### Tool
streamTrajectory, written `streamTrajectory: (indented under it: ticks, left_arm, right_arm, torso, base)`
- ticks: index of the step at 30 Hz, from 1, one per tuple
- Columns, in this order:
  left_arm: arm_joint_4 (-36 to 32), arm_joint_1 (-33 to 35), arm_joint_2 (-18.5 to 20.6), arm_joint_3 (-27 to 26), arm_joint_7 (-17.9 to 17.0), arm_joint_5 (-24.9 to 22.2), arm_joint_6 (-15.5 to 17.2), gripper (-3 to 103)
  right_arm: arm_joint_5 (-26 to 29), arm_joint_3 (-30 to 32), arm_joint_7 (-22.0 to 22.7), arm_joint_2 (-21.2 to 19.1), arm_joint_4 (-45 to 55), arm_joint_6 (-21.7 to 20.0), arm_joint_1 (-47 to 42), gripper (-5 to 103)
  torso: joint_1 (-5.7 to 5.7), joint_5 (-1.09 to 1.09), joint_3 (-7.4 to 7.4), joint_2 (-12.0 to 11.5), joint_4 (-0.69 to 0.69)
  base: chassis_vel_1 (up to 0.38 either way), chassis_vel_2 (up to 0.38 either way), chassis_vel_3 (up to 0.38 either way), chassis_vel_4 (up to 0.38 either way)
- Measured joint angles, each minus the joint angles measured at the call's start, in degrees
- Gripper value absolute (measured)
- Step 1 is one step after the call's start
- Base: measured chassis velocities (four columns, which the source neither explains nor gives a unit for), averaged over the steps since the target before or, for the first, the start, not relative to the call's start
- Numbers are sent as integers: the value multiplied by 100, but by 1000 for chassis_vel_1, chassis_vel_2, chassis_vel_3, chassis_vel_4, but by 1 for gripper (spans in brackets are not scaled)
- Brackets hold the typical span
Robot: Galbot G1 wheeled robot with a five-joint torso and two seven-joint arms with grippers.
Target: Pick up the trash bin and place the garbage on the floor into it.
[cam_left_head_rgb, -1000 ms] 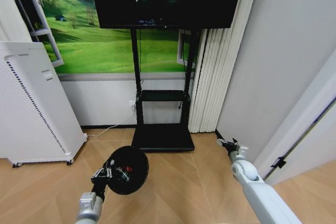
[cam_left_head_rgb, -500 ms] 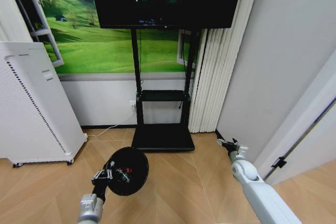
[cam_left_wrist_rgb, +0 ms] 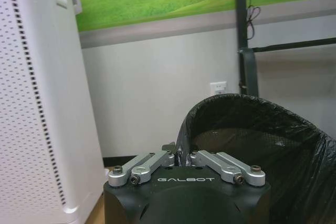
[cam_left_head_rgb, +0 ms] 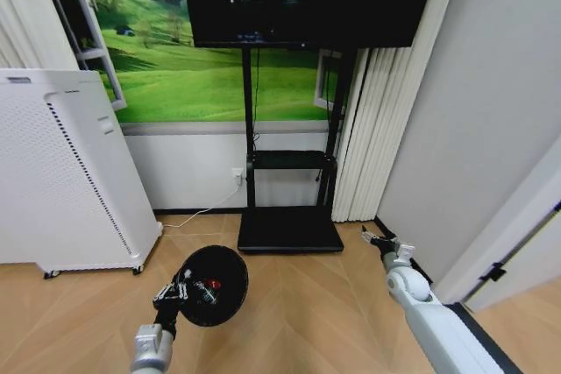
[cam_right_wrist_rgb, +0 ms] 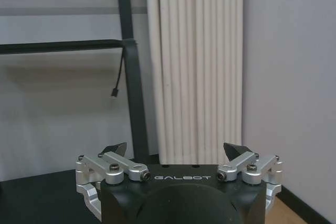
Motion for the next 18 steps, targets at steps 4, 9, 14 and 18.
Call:
streamTrajectory:
  ticks: [4, 9, 14, 18]
  left_arm:
    - [0, -3, -8, 9, 0, 11, -3, 6]
    - [6, -2, -30, 40, -2, 43, -18, 6]
    - [6, 16, -29, 47, 0, 49, -39, 6]
    - [5, 31, -13, 39, 0, 49, -53, 6]
  right_arm:
    - [0, 0, 0, -1, 0, 0, 0, 100]
    - [1, -2, -1, 0, 0, -1, 0, 100]
    - [0, 0, 0, 0, 0, 0, 1, 100]
    - [-1, 1, 0, -1, 0, 1, 1, 100]
  torso:
    - [1, 2, 0, 0, -1]
    - [1, 5, 1, 0, 0]
    - [1, 6, 1, 0, -1]
    - [0, 1, -1, 1, -1]
  base:
    - [304, 309, -310, -307]
    - [354, 354, -368, -365]
    - [362, 374, -360, -349]
    - [334, 352, -337, -346]
